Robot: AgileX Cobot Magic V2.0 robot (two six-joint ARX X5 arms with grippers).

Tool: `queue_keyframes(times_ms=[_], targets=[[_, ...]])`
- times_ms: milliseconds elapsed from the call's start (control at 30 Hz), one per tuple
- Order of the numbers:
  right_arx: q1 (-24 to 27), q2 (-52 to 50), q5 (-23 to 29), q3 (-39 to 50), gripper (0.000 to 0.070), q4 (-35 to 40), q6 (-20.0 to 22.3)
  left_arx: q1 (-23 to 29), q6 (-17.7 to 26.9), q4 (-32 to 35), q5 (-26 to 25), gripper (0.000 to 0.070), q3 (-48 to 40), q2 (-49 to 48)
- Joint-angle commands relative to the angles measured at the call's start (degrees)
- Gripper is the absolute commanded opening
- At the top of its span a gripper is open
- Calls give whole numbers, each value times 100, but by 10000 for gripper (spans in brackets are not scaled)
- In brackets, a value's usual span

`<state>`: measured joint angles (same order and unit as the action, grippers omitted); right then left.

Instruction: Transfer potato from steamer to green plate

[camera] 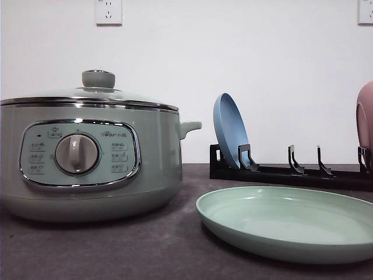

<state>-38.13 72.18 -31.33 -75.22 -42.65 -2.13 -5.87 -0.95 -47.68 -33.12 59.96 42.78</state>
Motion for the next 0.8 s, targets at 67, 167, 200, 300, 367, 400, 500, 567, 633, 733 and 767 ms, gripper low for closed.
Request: queue_keyframes(times_ms=[67, 167, 200, 300, 367, 400, 500, 567, 633, 733, 767], targets=[[-36, 66, -15, -101, 405, 22, -15, -11, -31, 60, -24, 672, 151, 31], [-36, 66, -15, -101, 405, 22, -7, -11, -126, 96, 66, 672, 174, 78], [-37, 66, -15, -101, 405, 22, 1, -12, -150, 91, 87, 672, 208, 120], [-35, 66, -15, -101, 405, 20, 18, -36, -193, 4, 141, 671, 493, 409], [-35, 67, -14, -101, 405, 18, 48, -70, -240, -159, 270, 671, 817, 710], [-35, 67, -15, -101, 405, 16, 70, -94, -273, -277, 356, 671, 1021, 902], [-35, 66, -13, -101, 405, 17, 90, -214, -252, -685, 638, 670, 1699, 1542], [-35, 66, -13, -101, 405, 17, 92, -326, -189, -904, 828, 668, 2133, 1977], [-35, 66, -13, -101, 405, 17, 92, -467, -145, -1081, 1043, 666, 2536, 2398], [-35, 66, -13, -101, 405, 15, 99, -718, -105, -1313, 1330, 666, 3081, 3018], [-35, 66, -13, -101, 405, 16, 106, -803, -83, -1397, 1439, 666, 3259, 3226]])
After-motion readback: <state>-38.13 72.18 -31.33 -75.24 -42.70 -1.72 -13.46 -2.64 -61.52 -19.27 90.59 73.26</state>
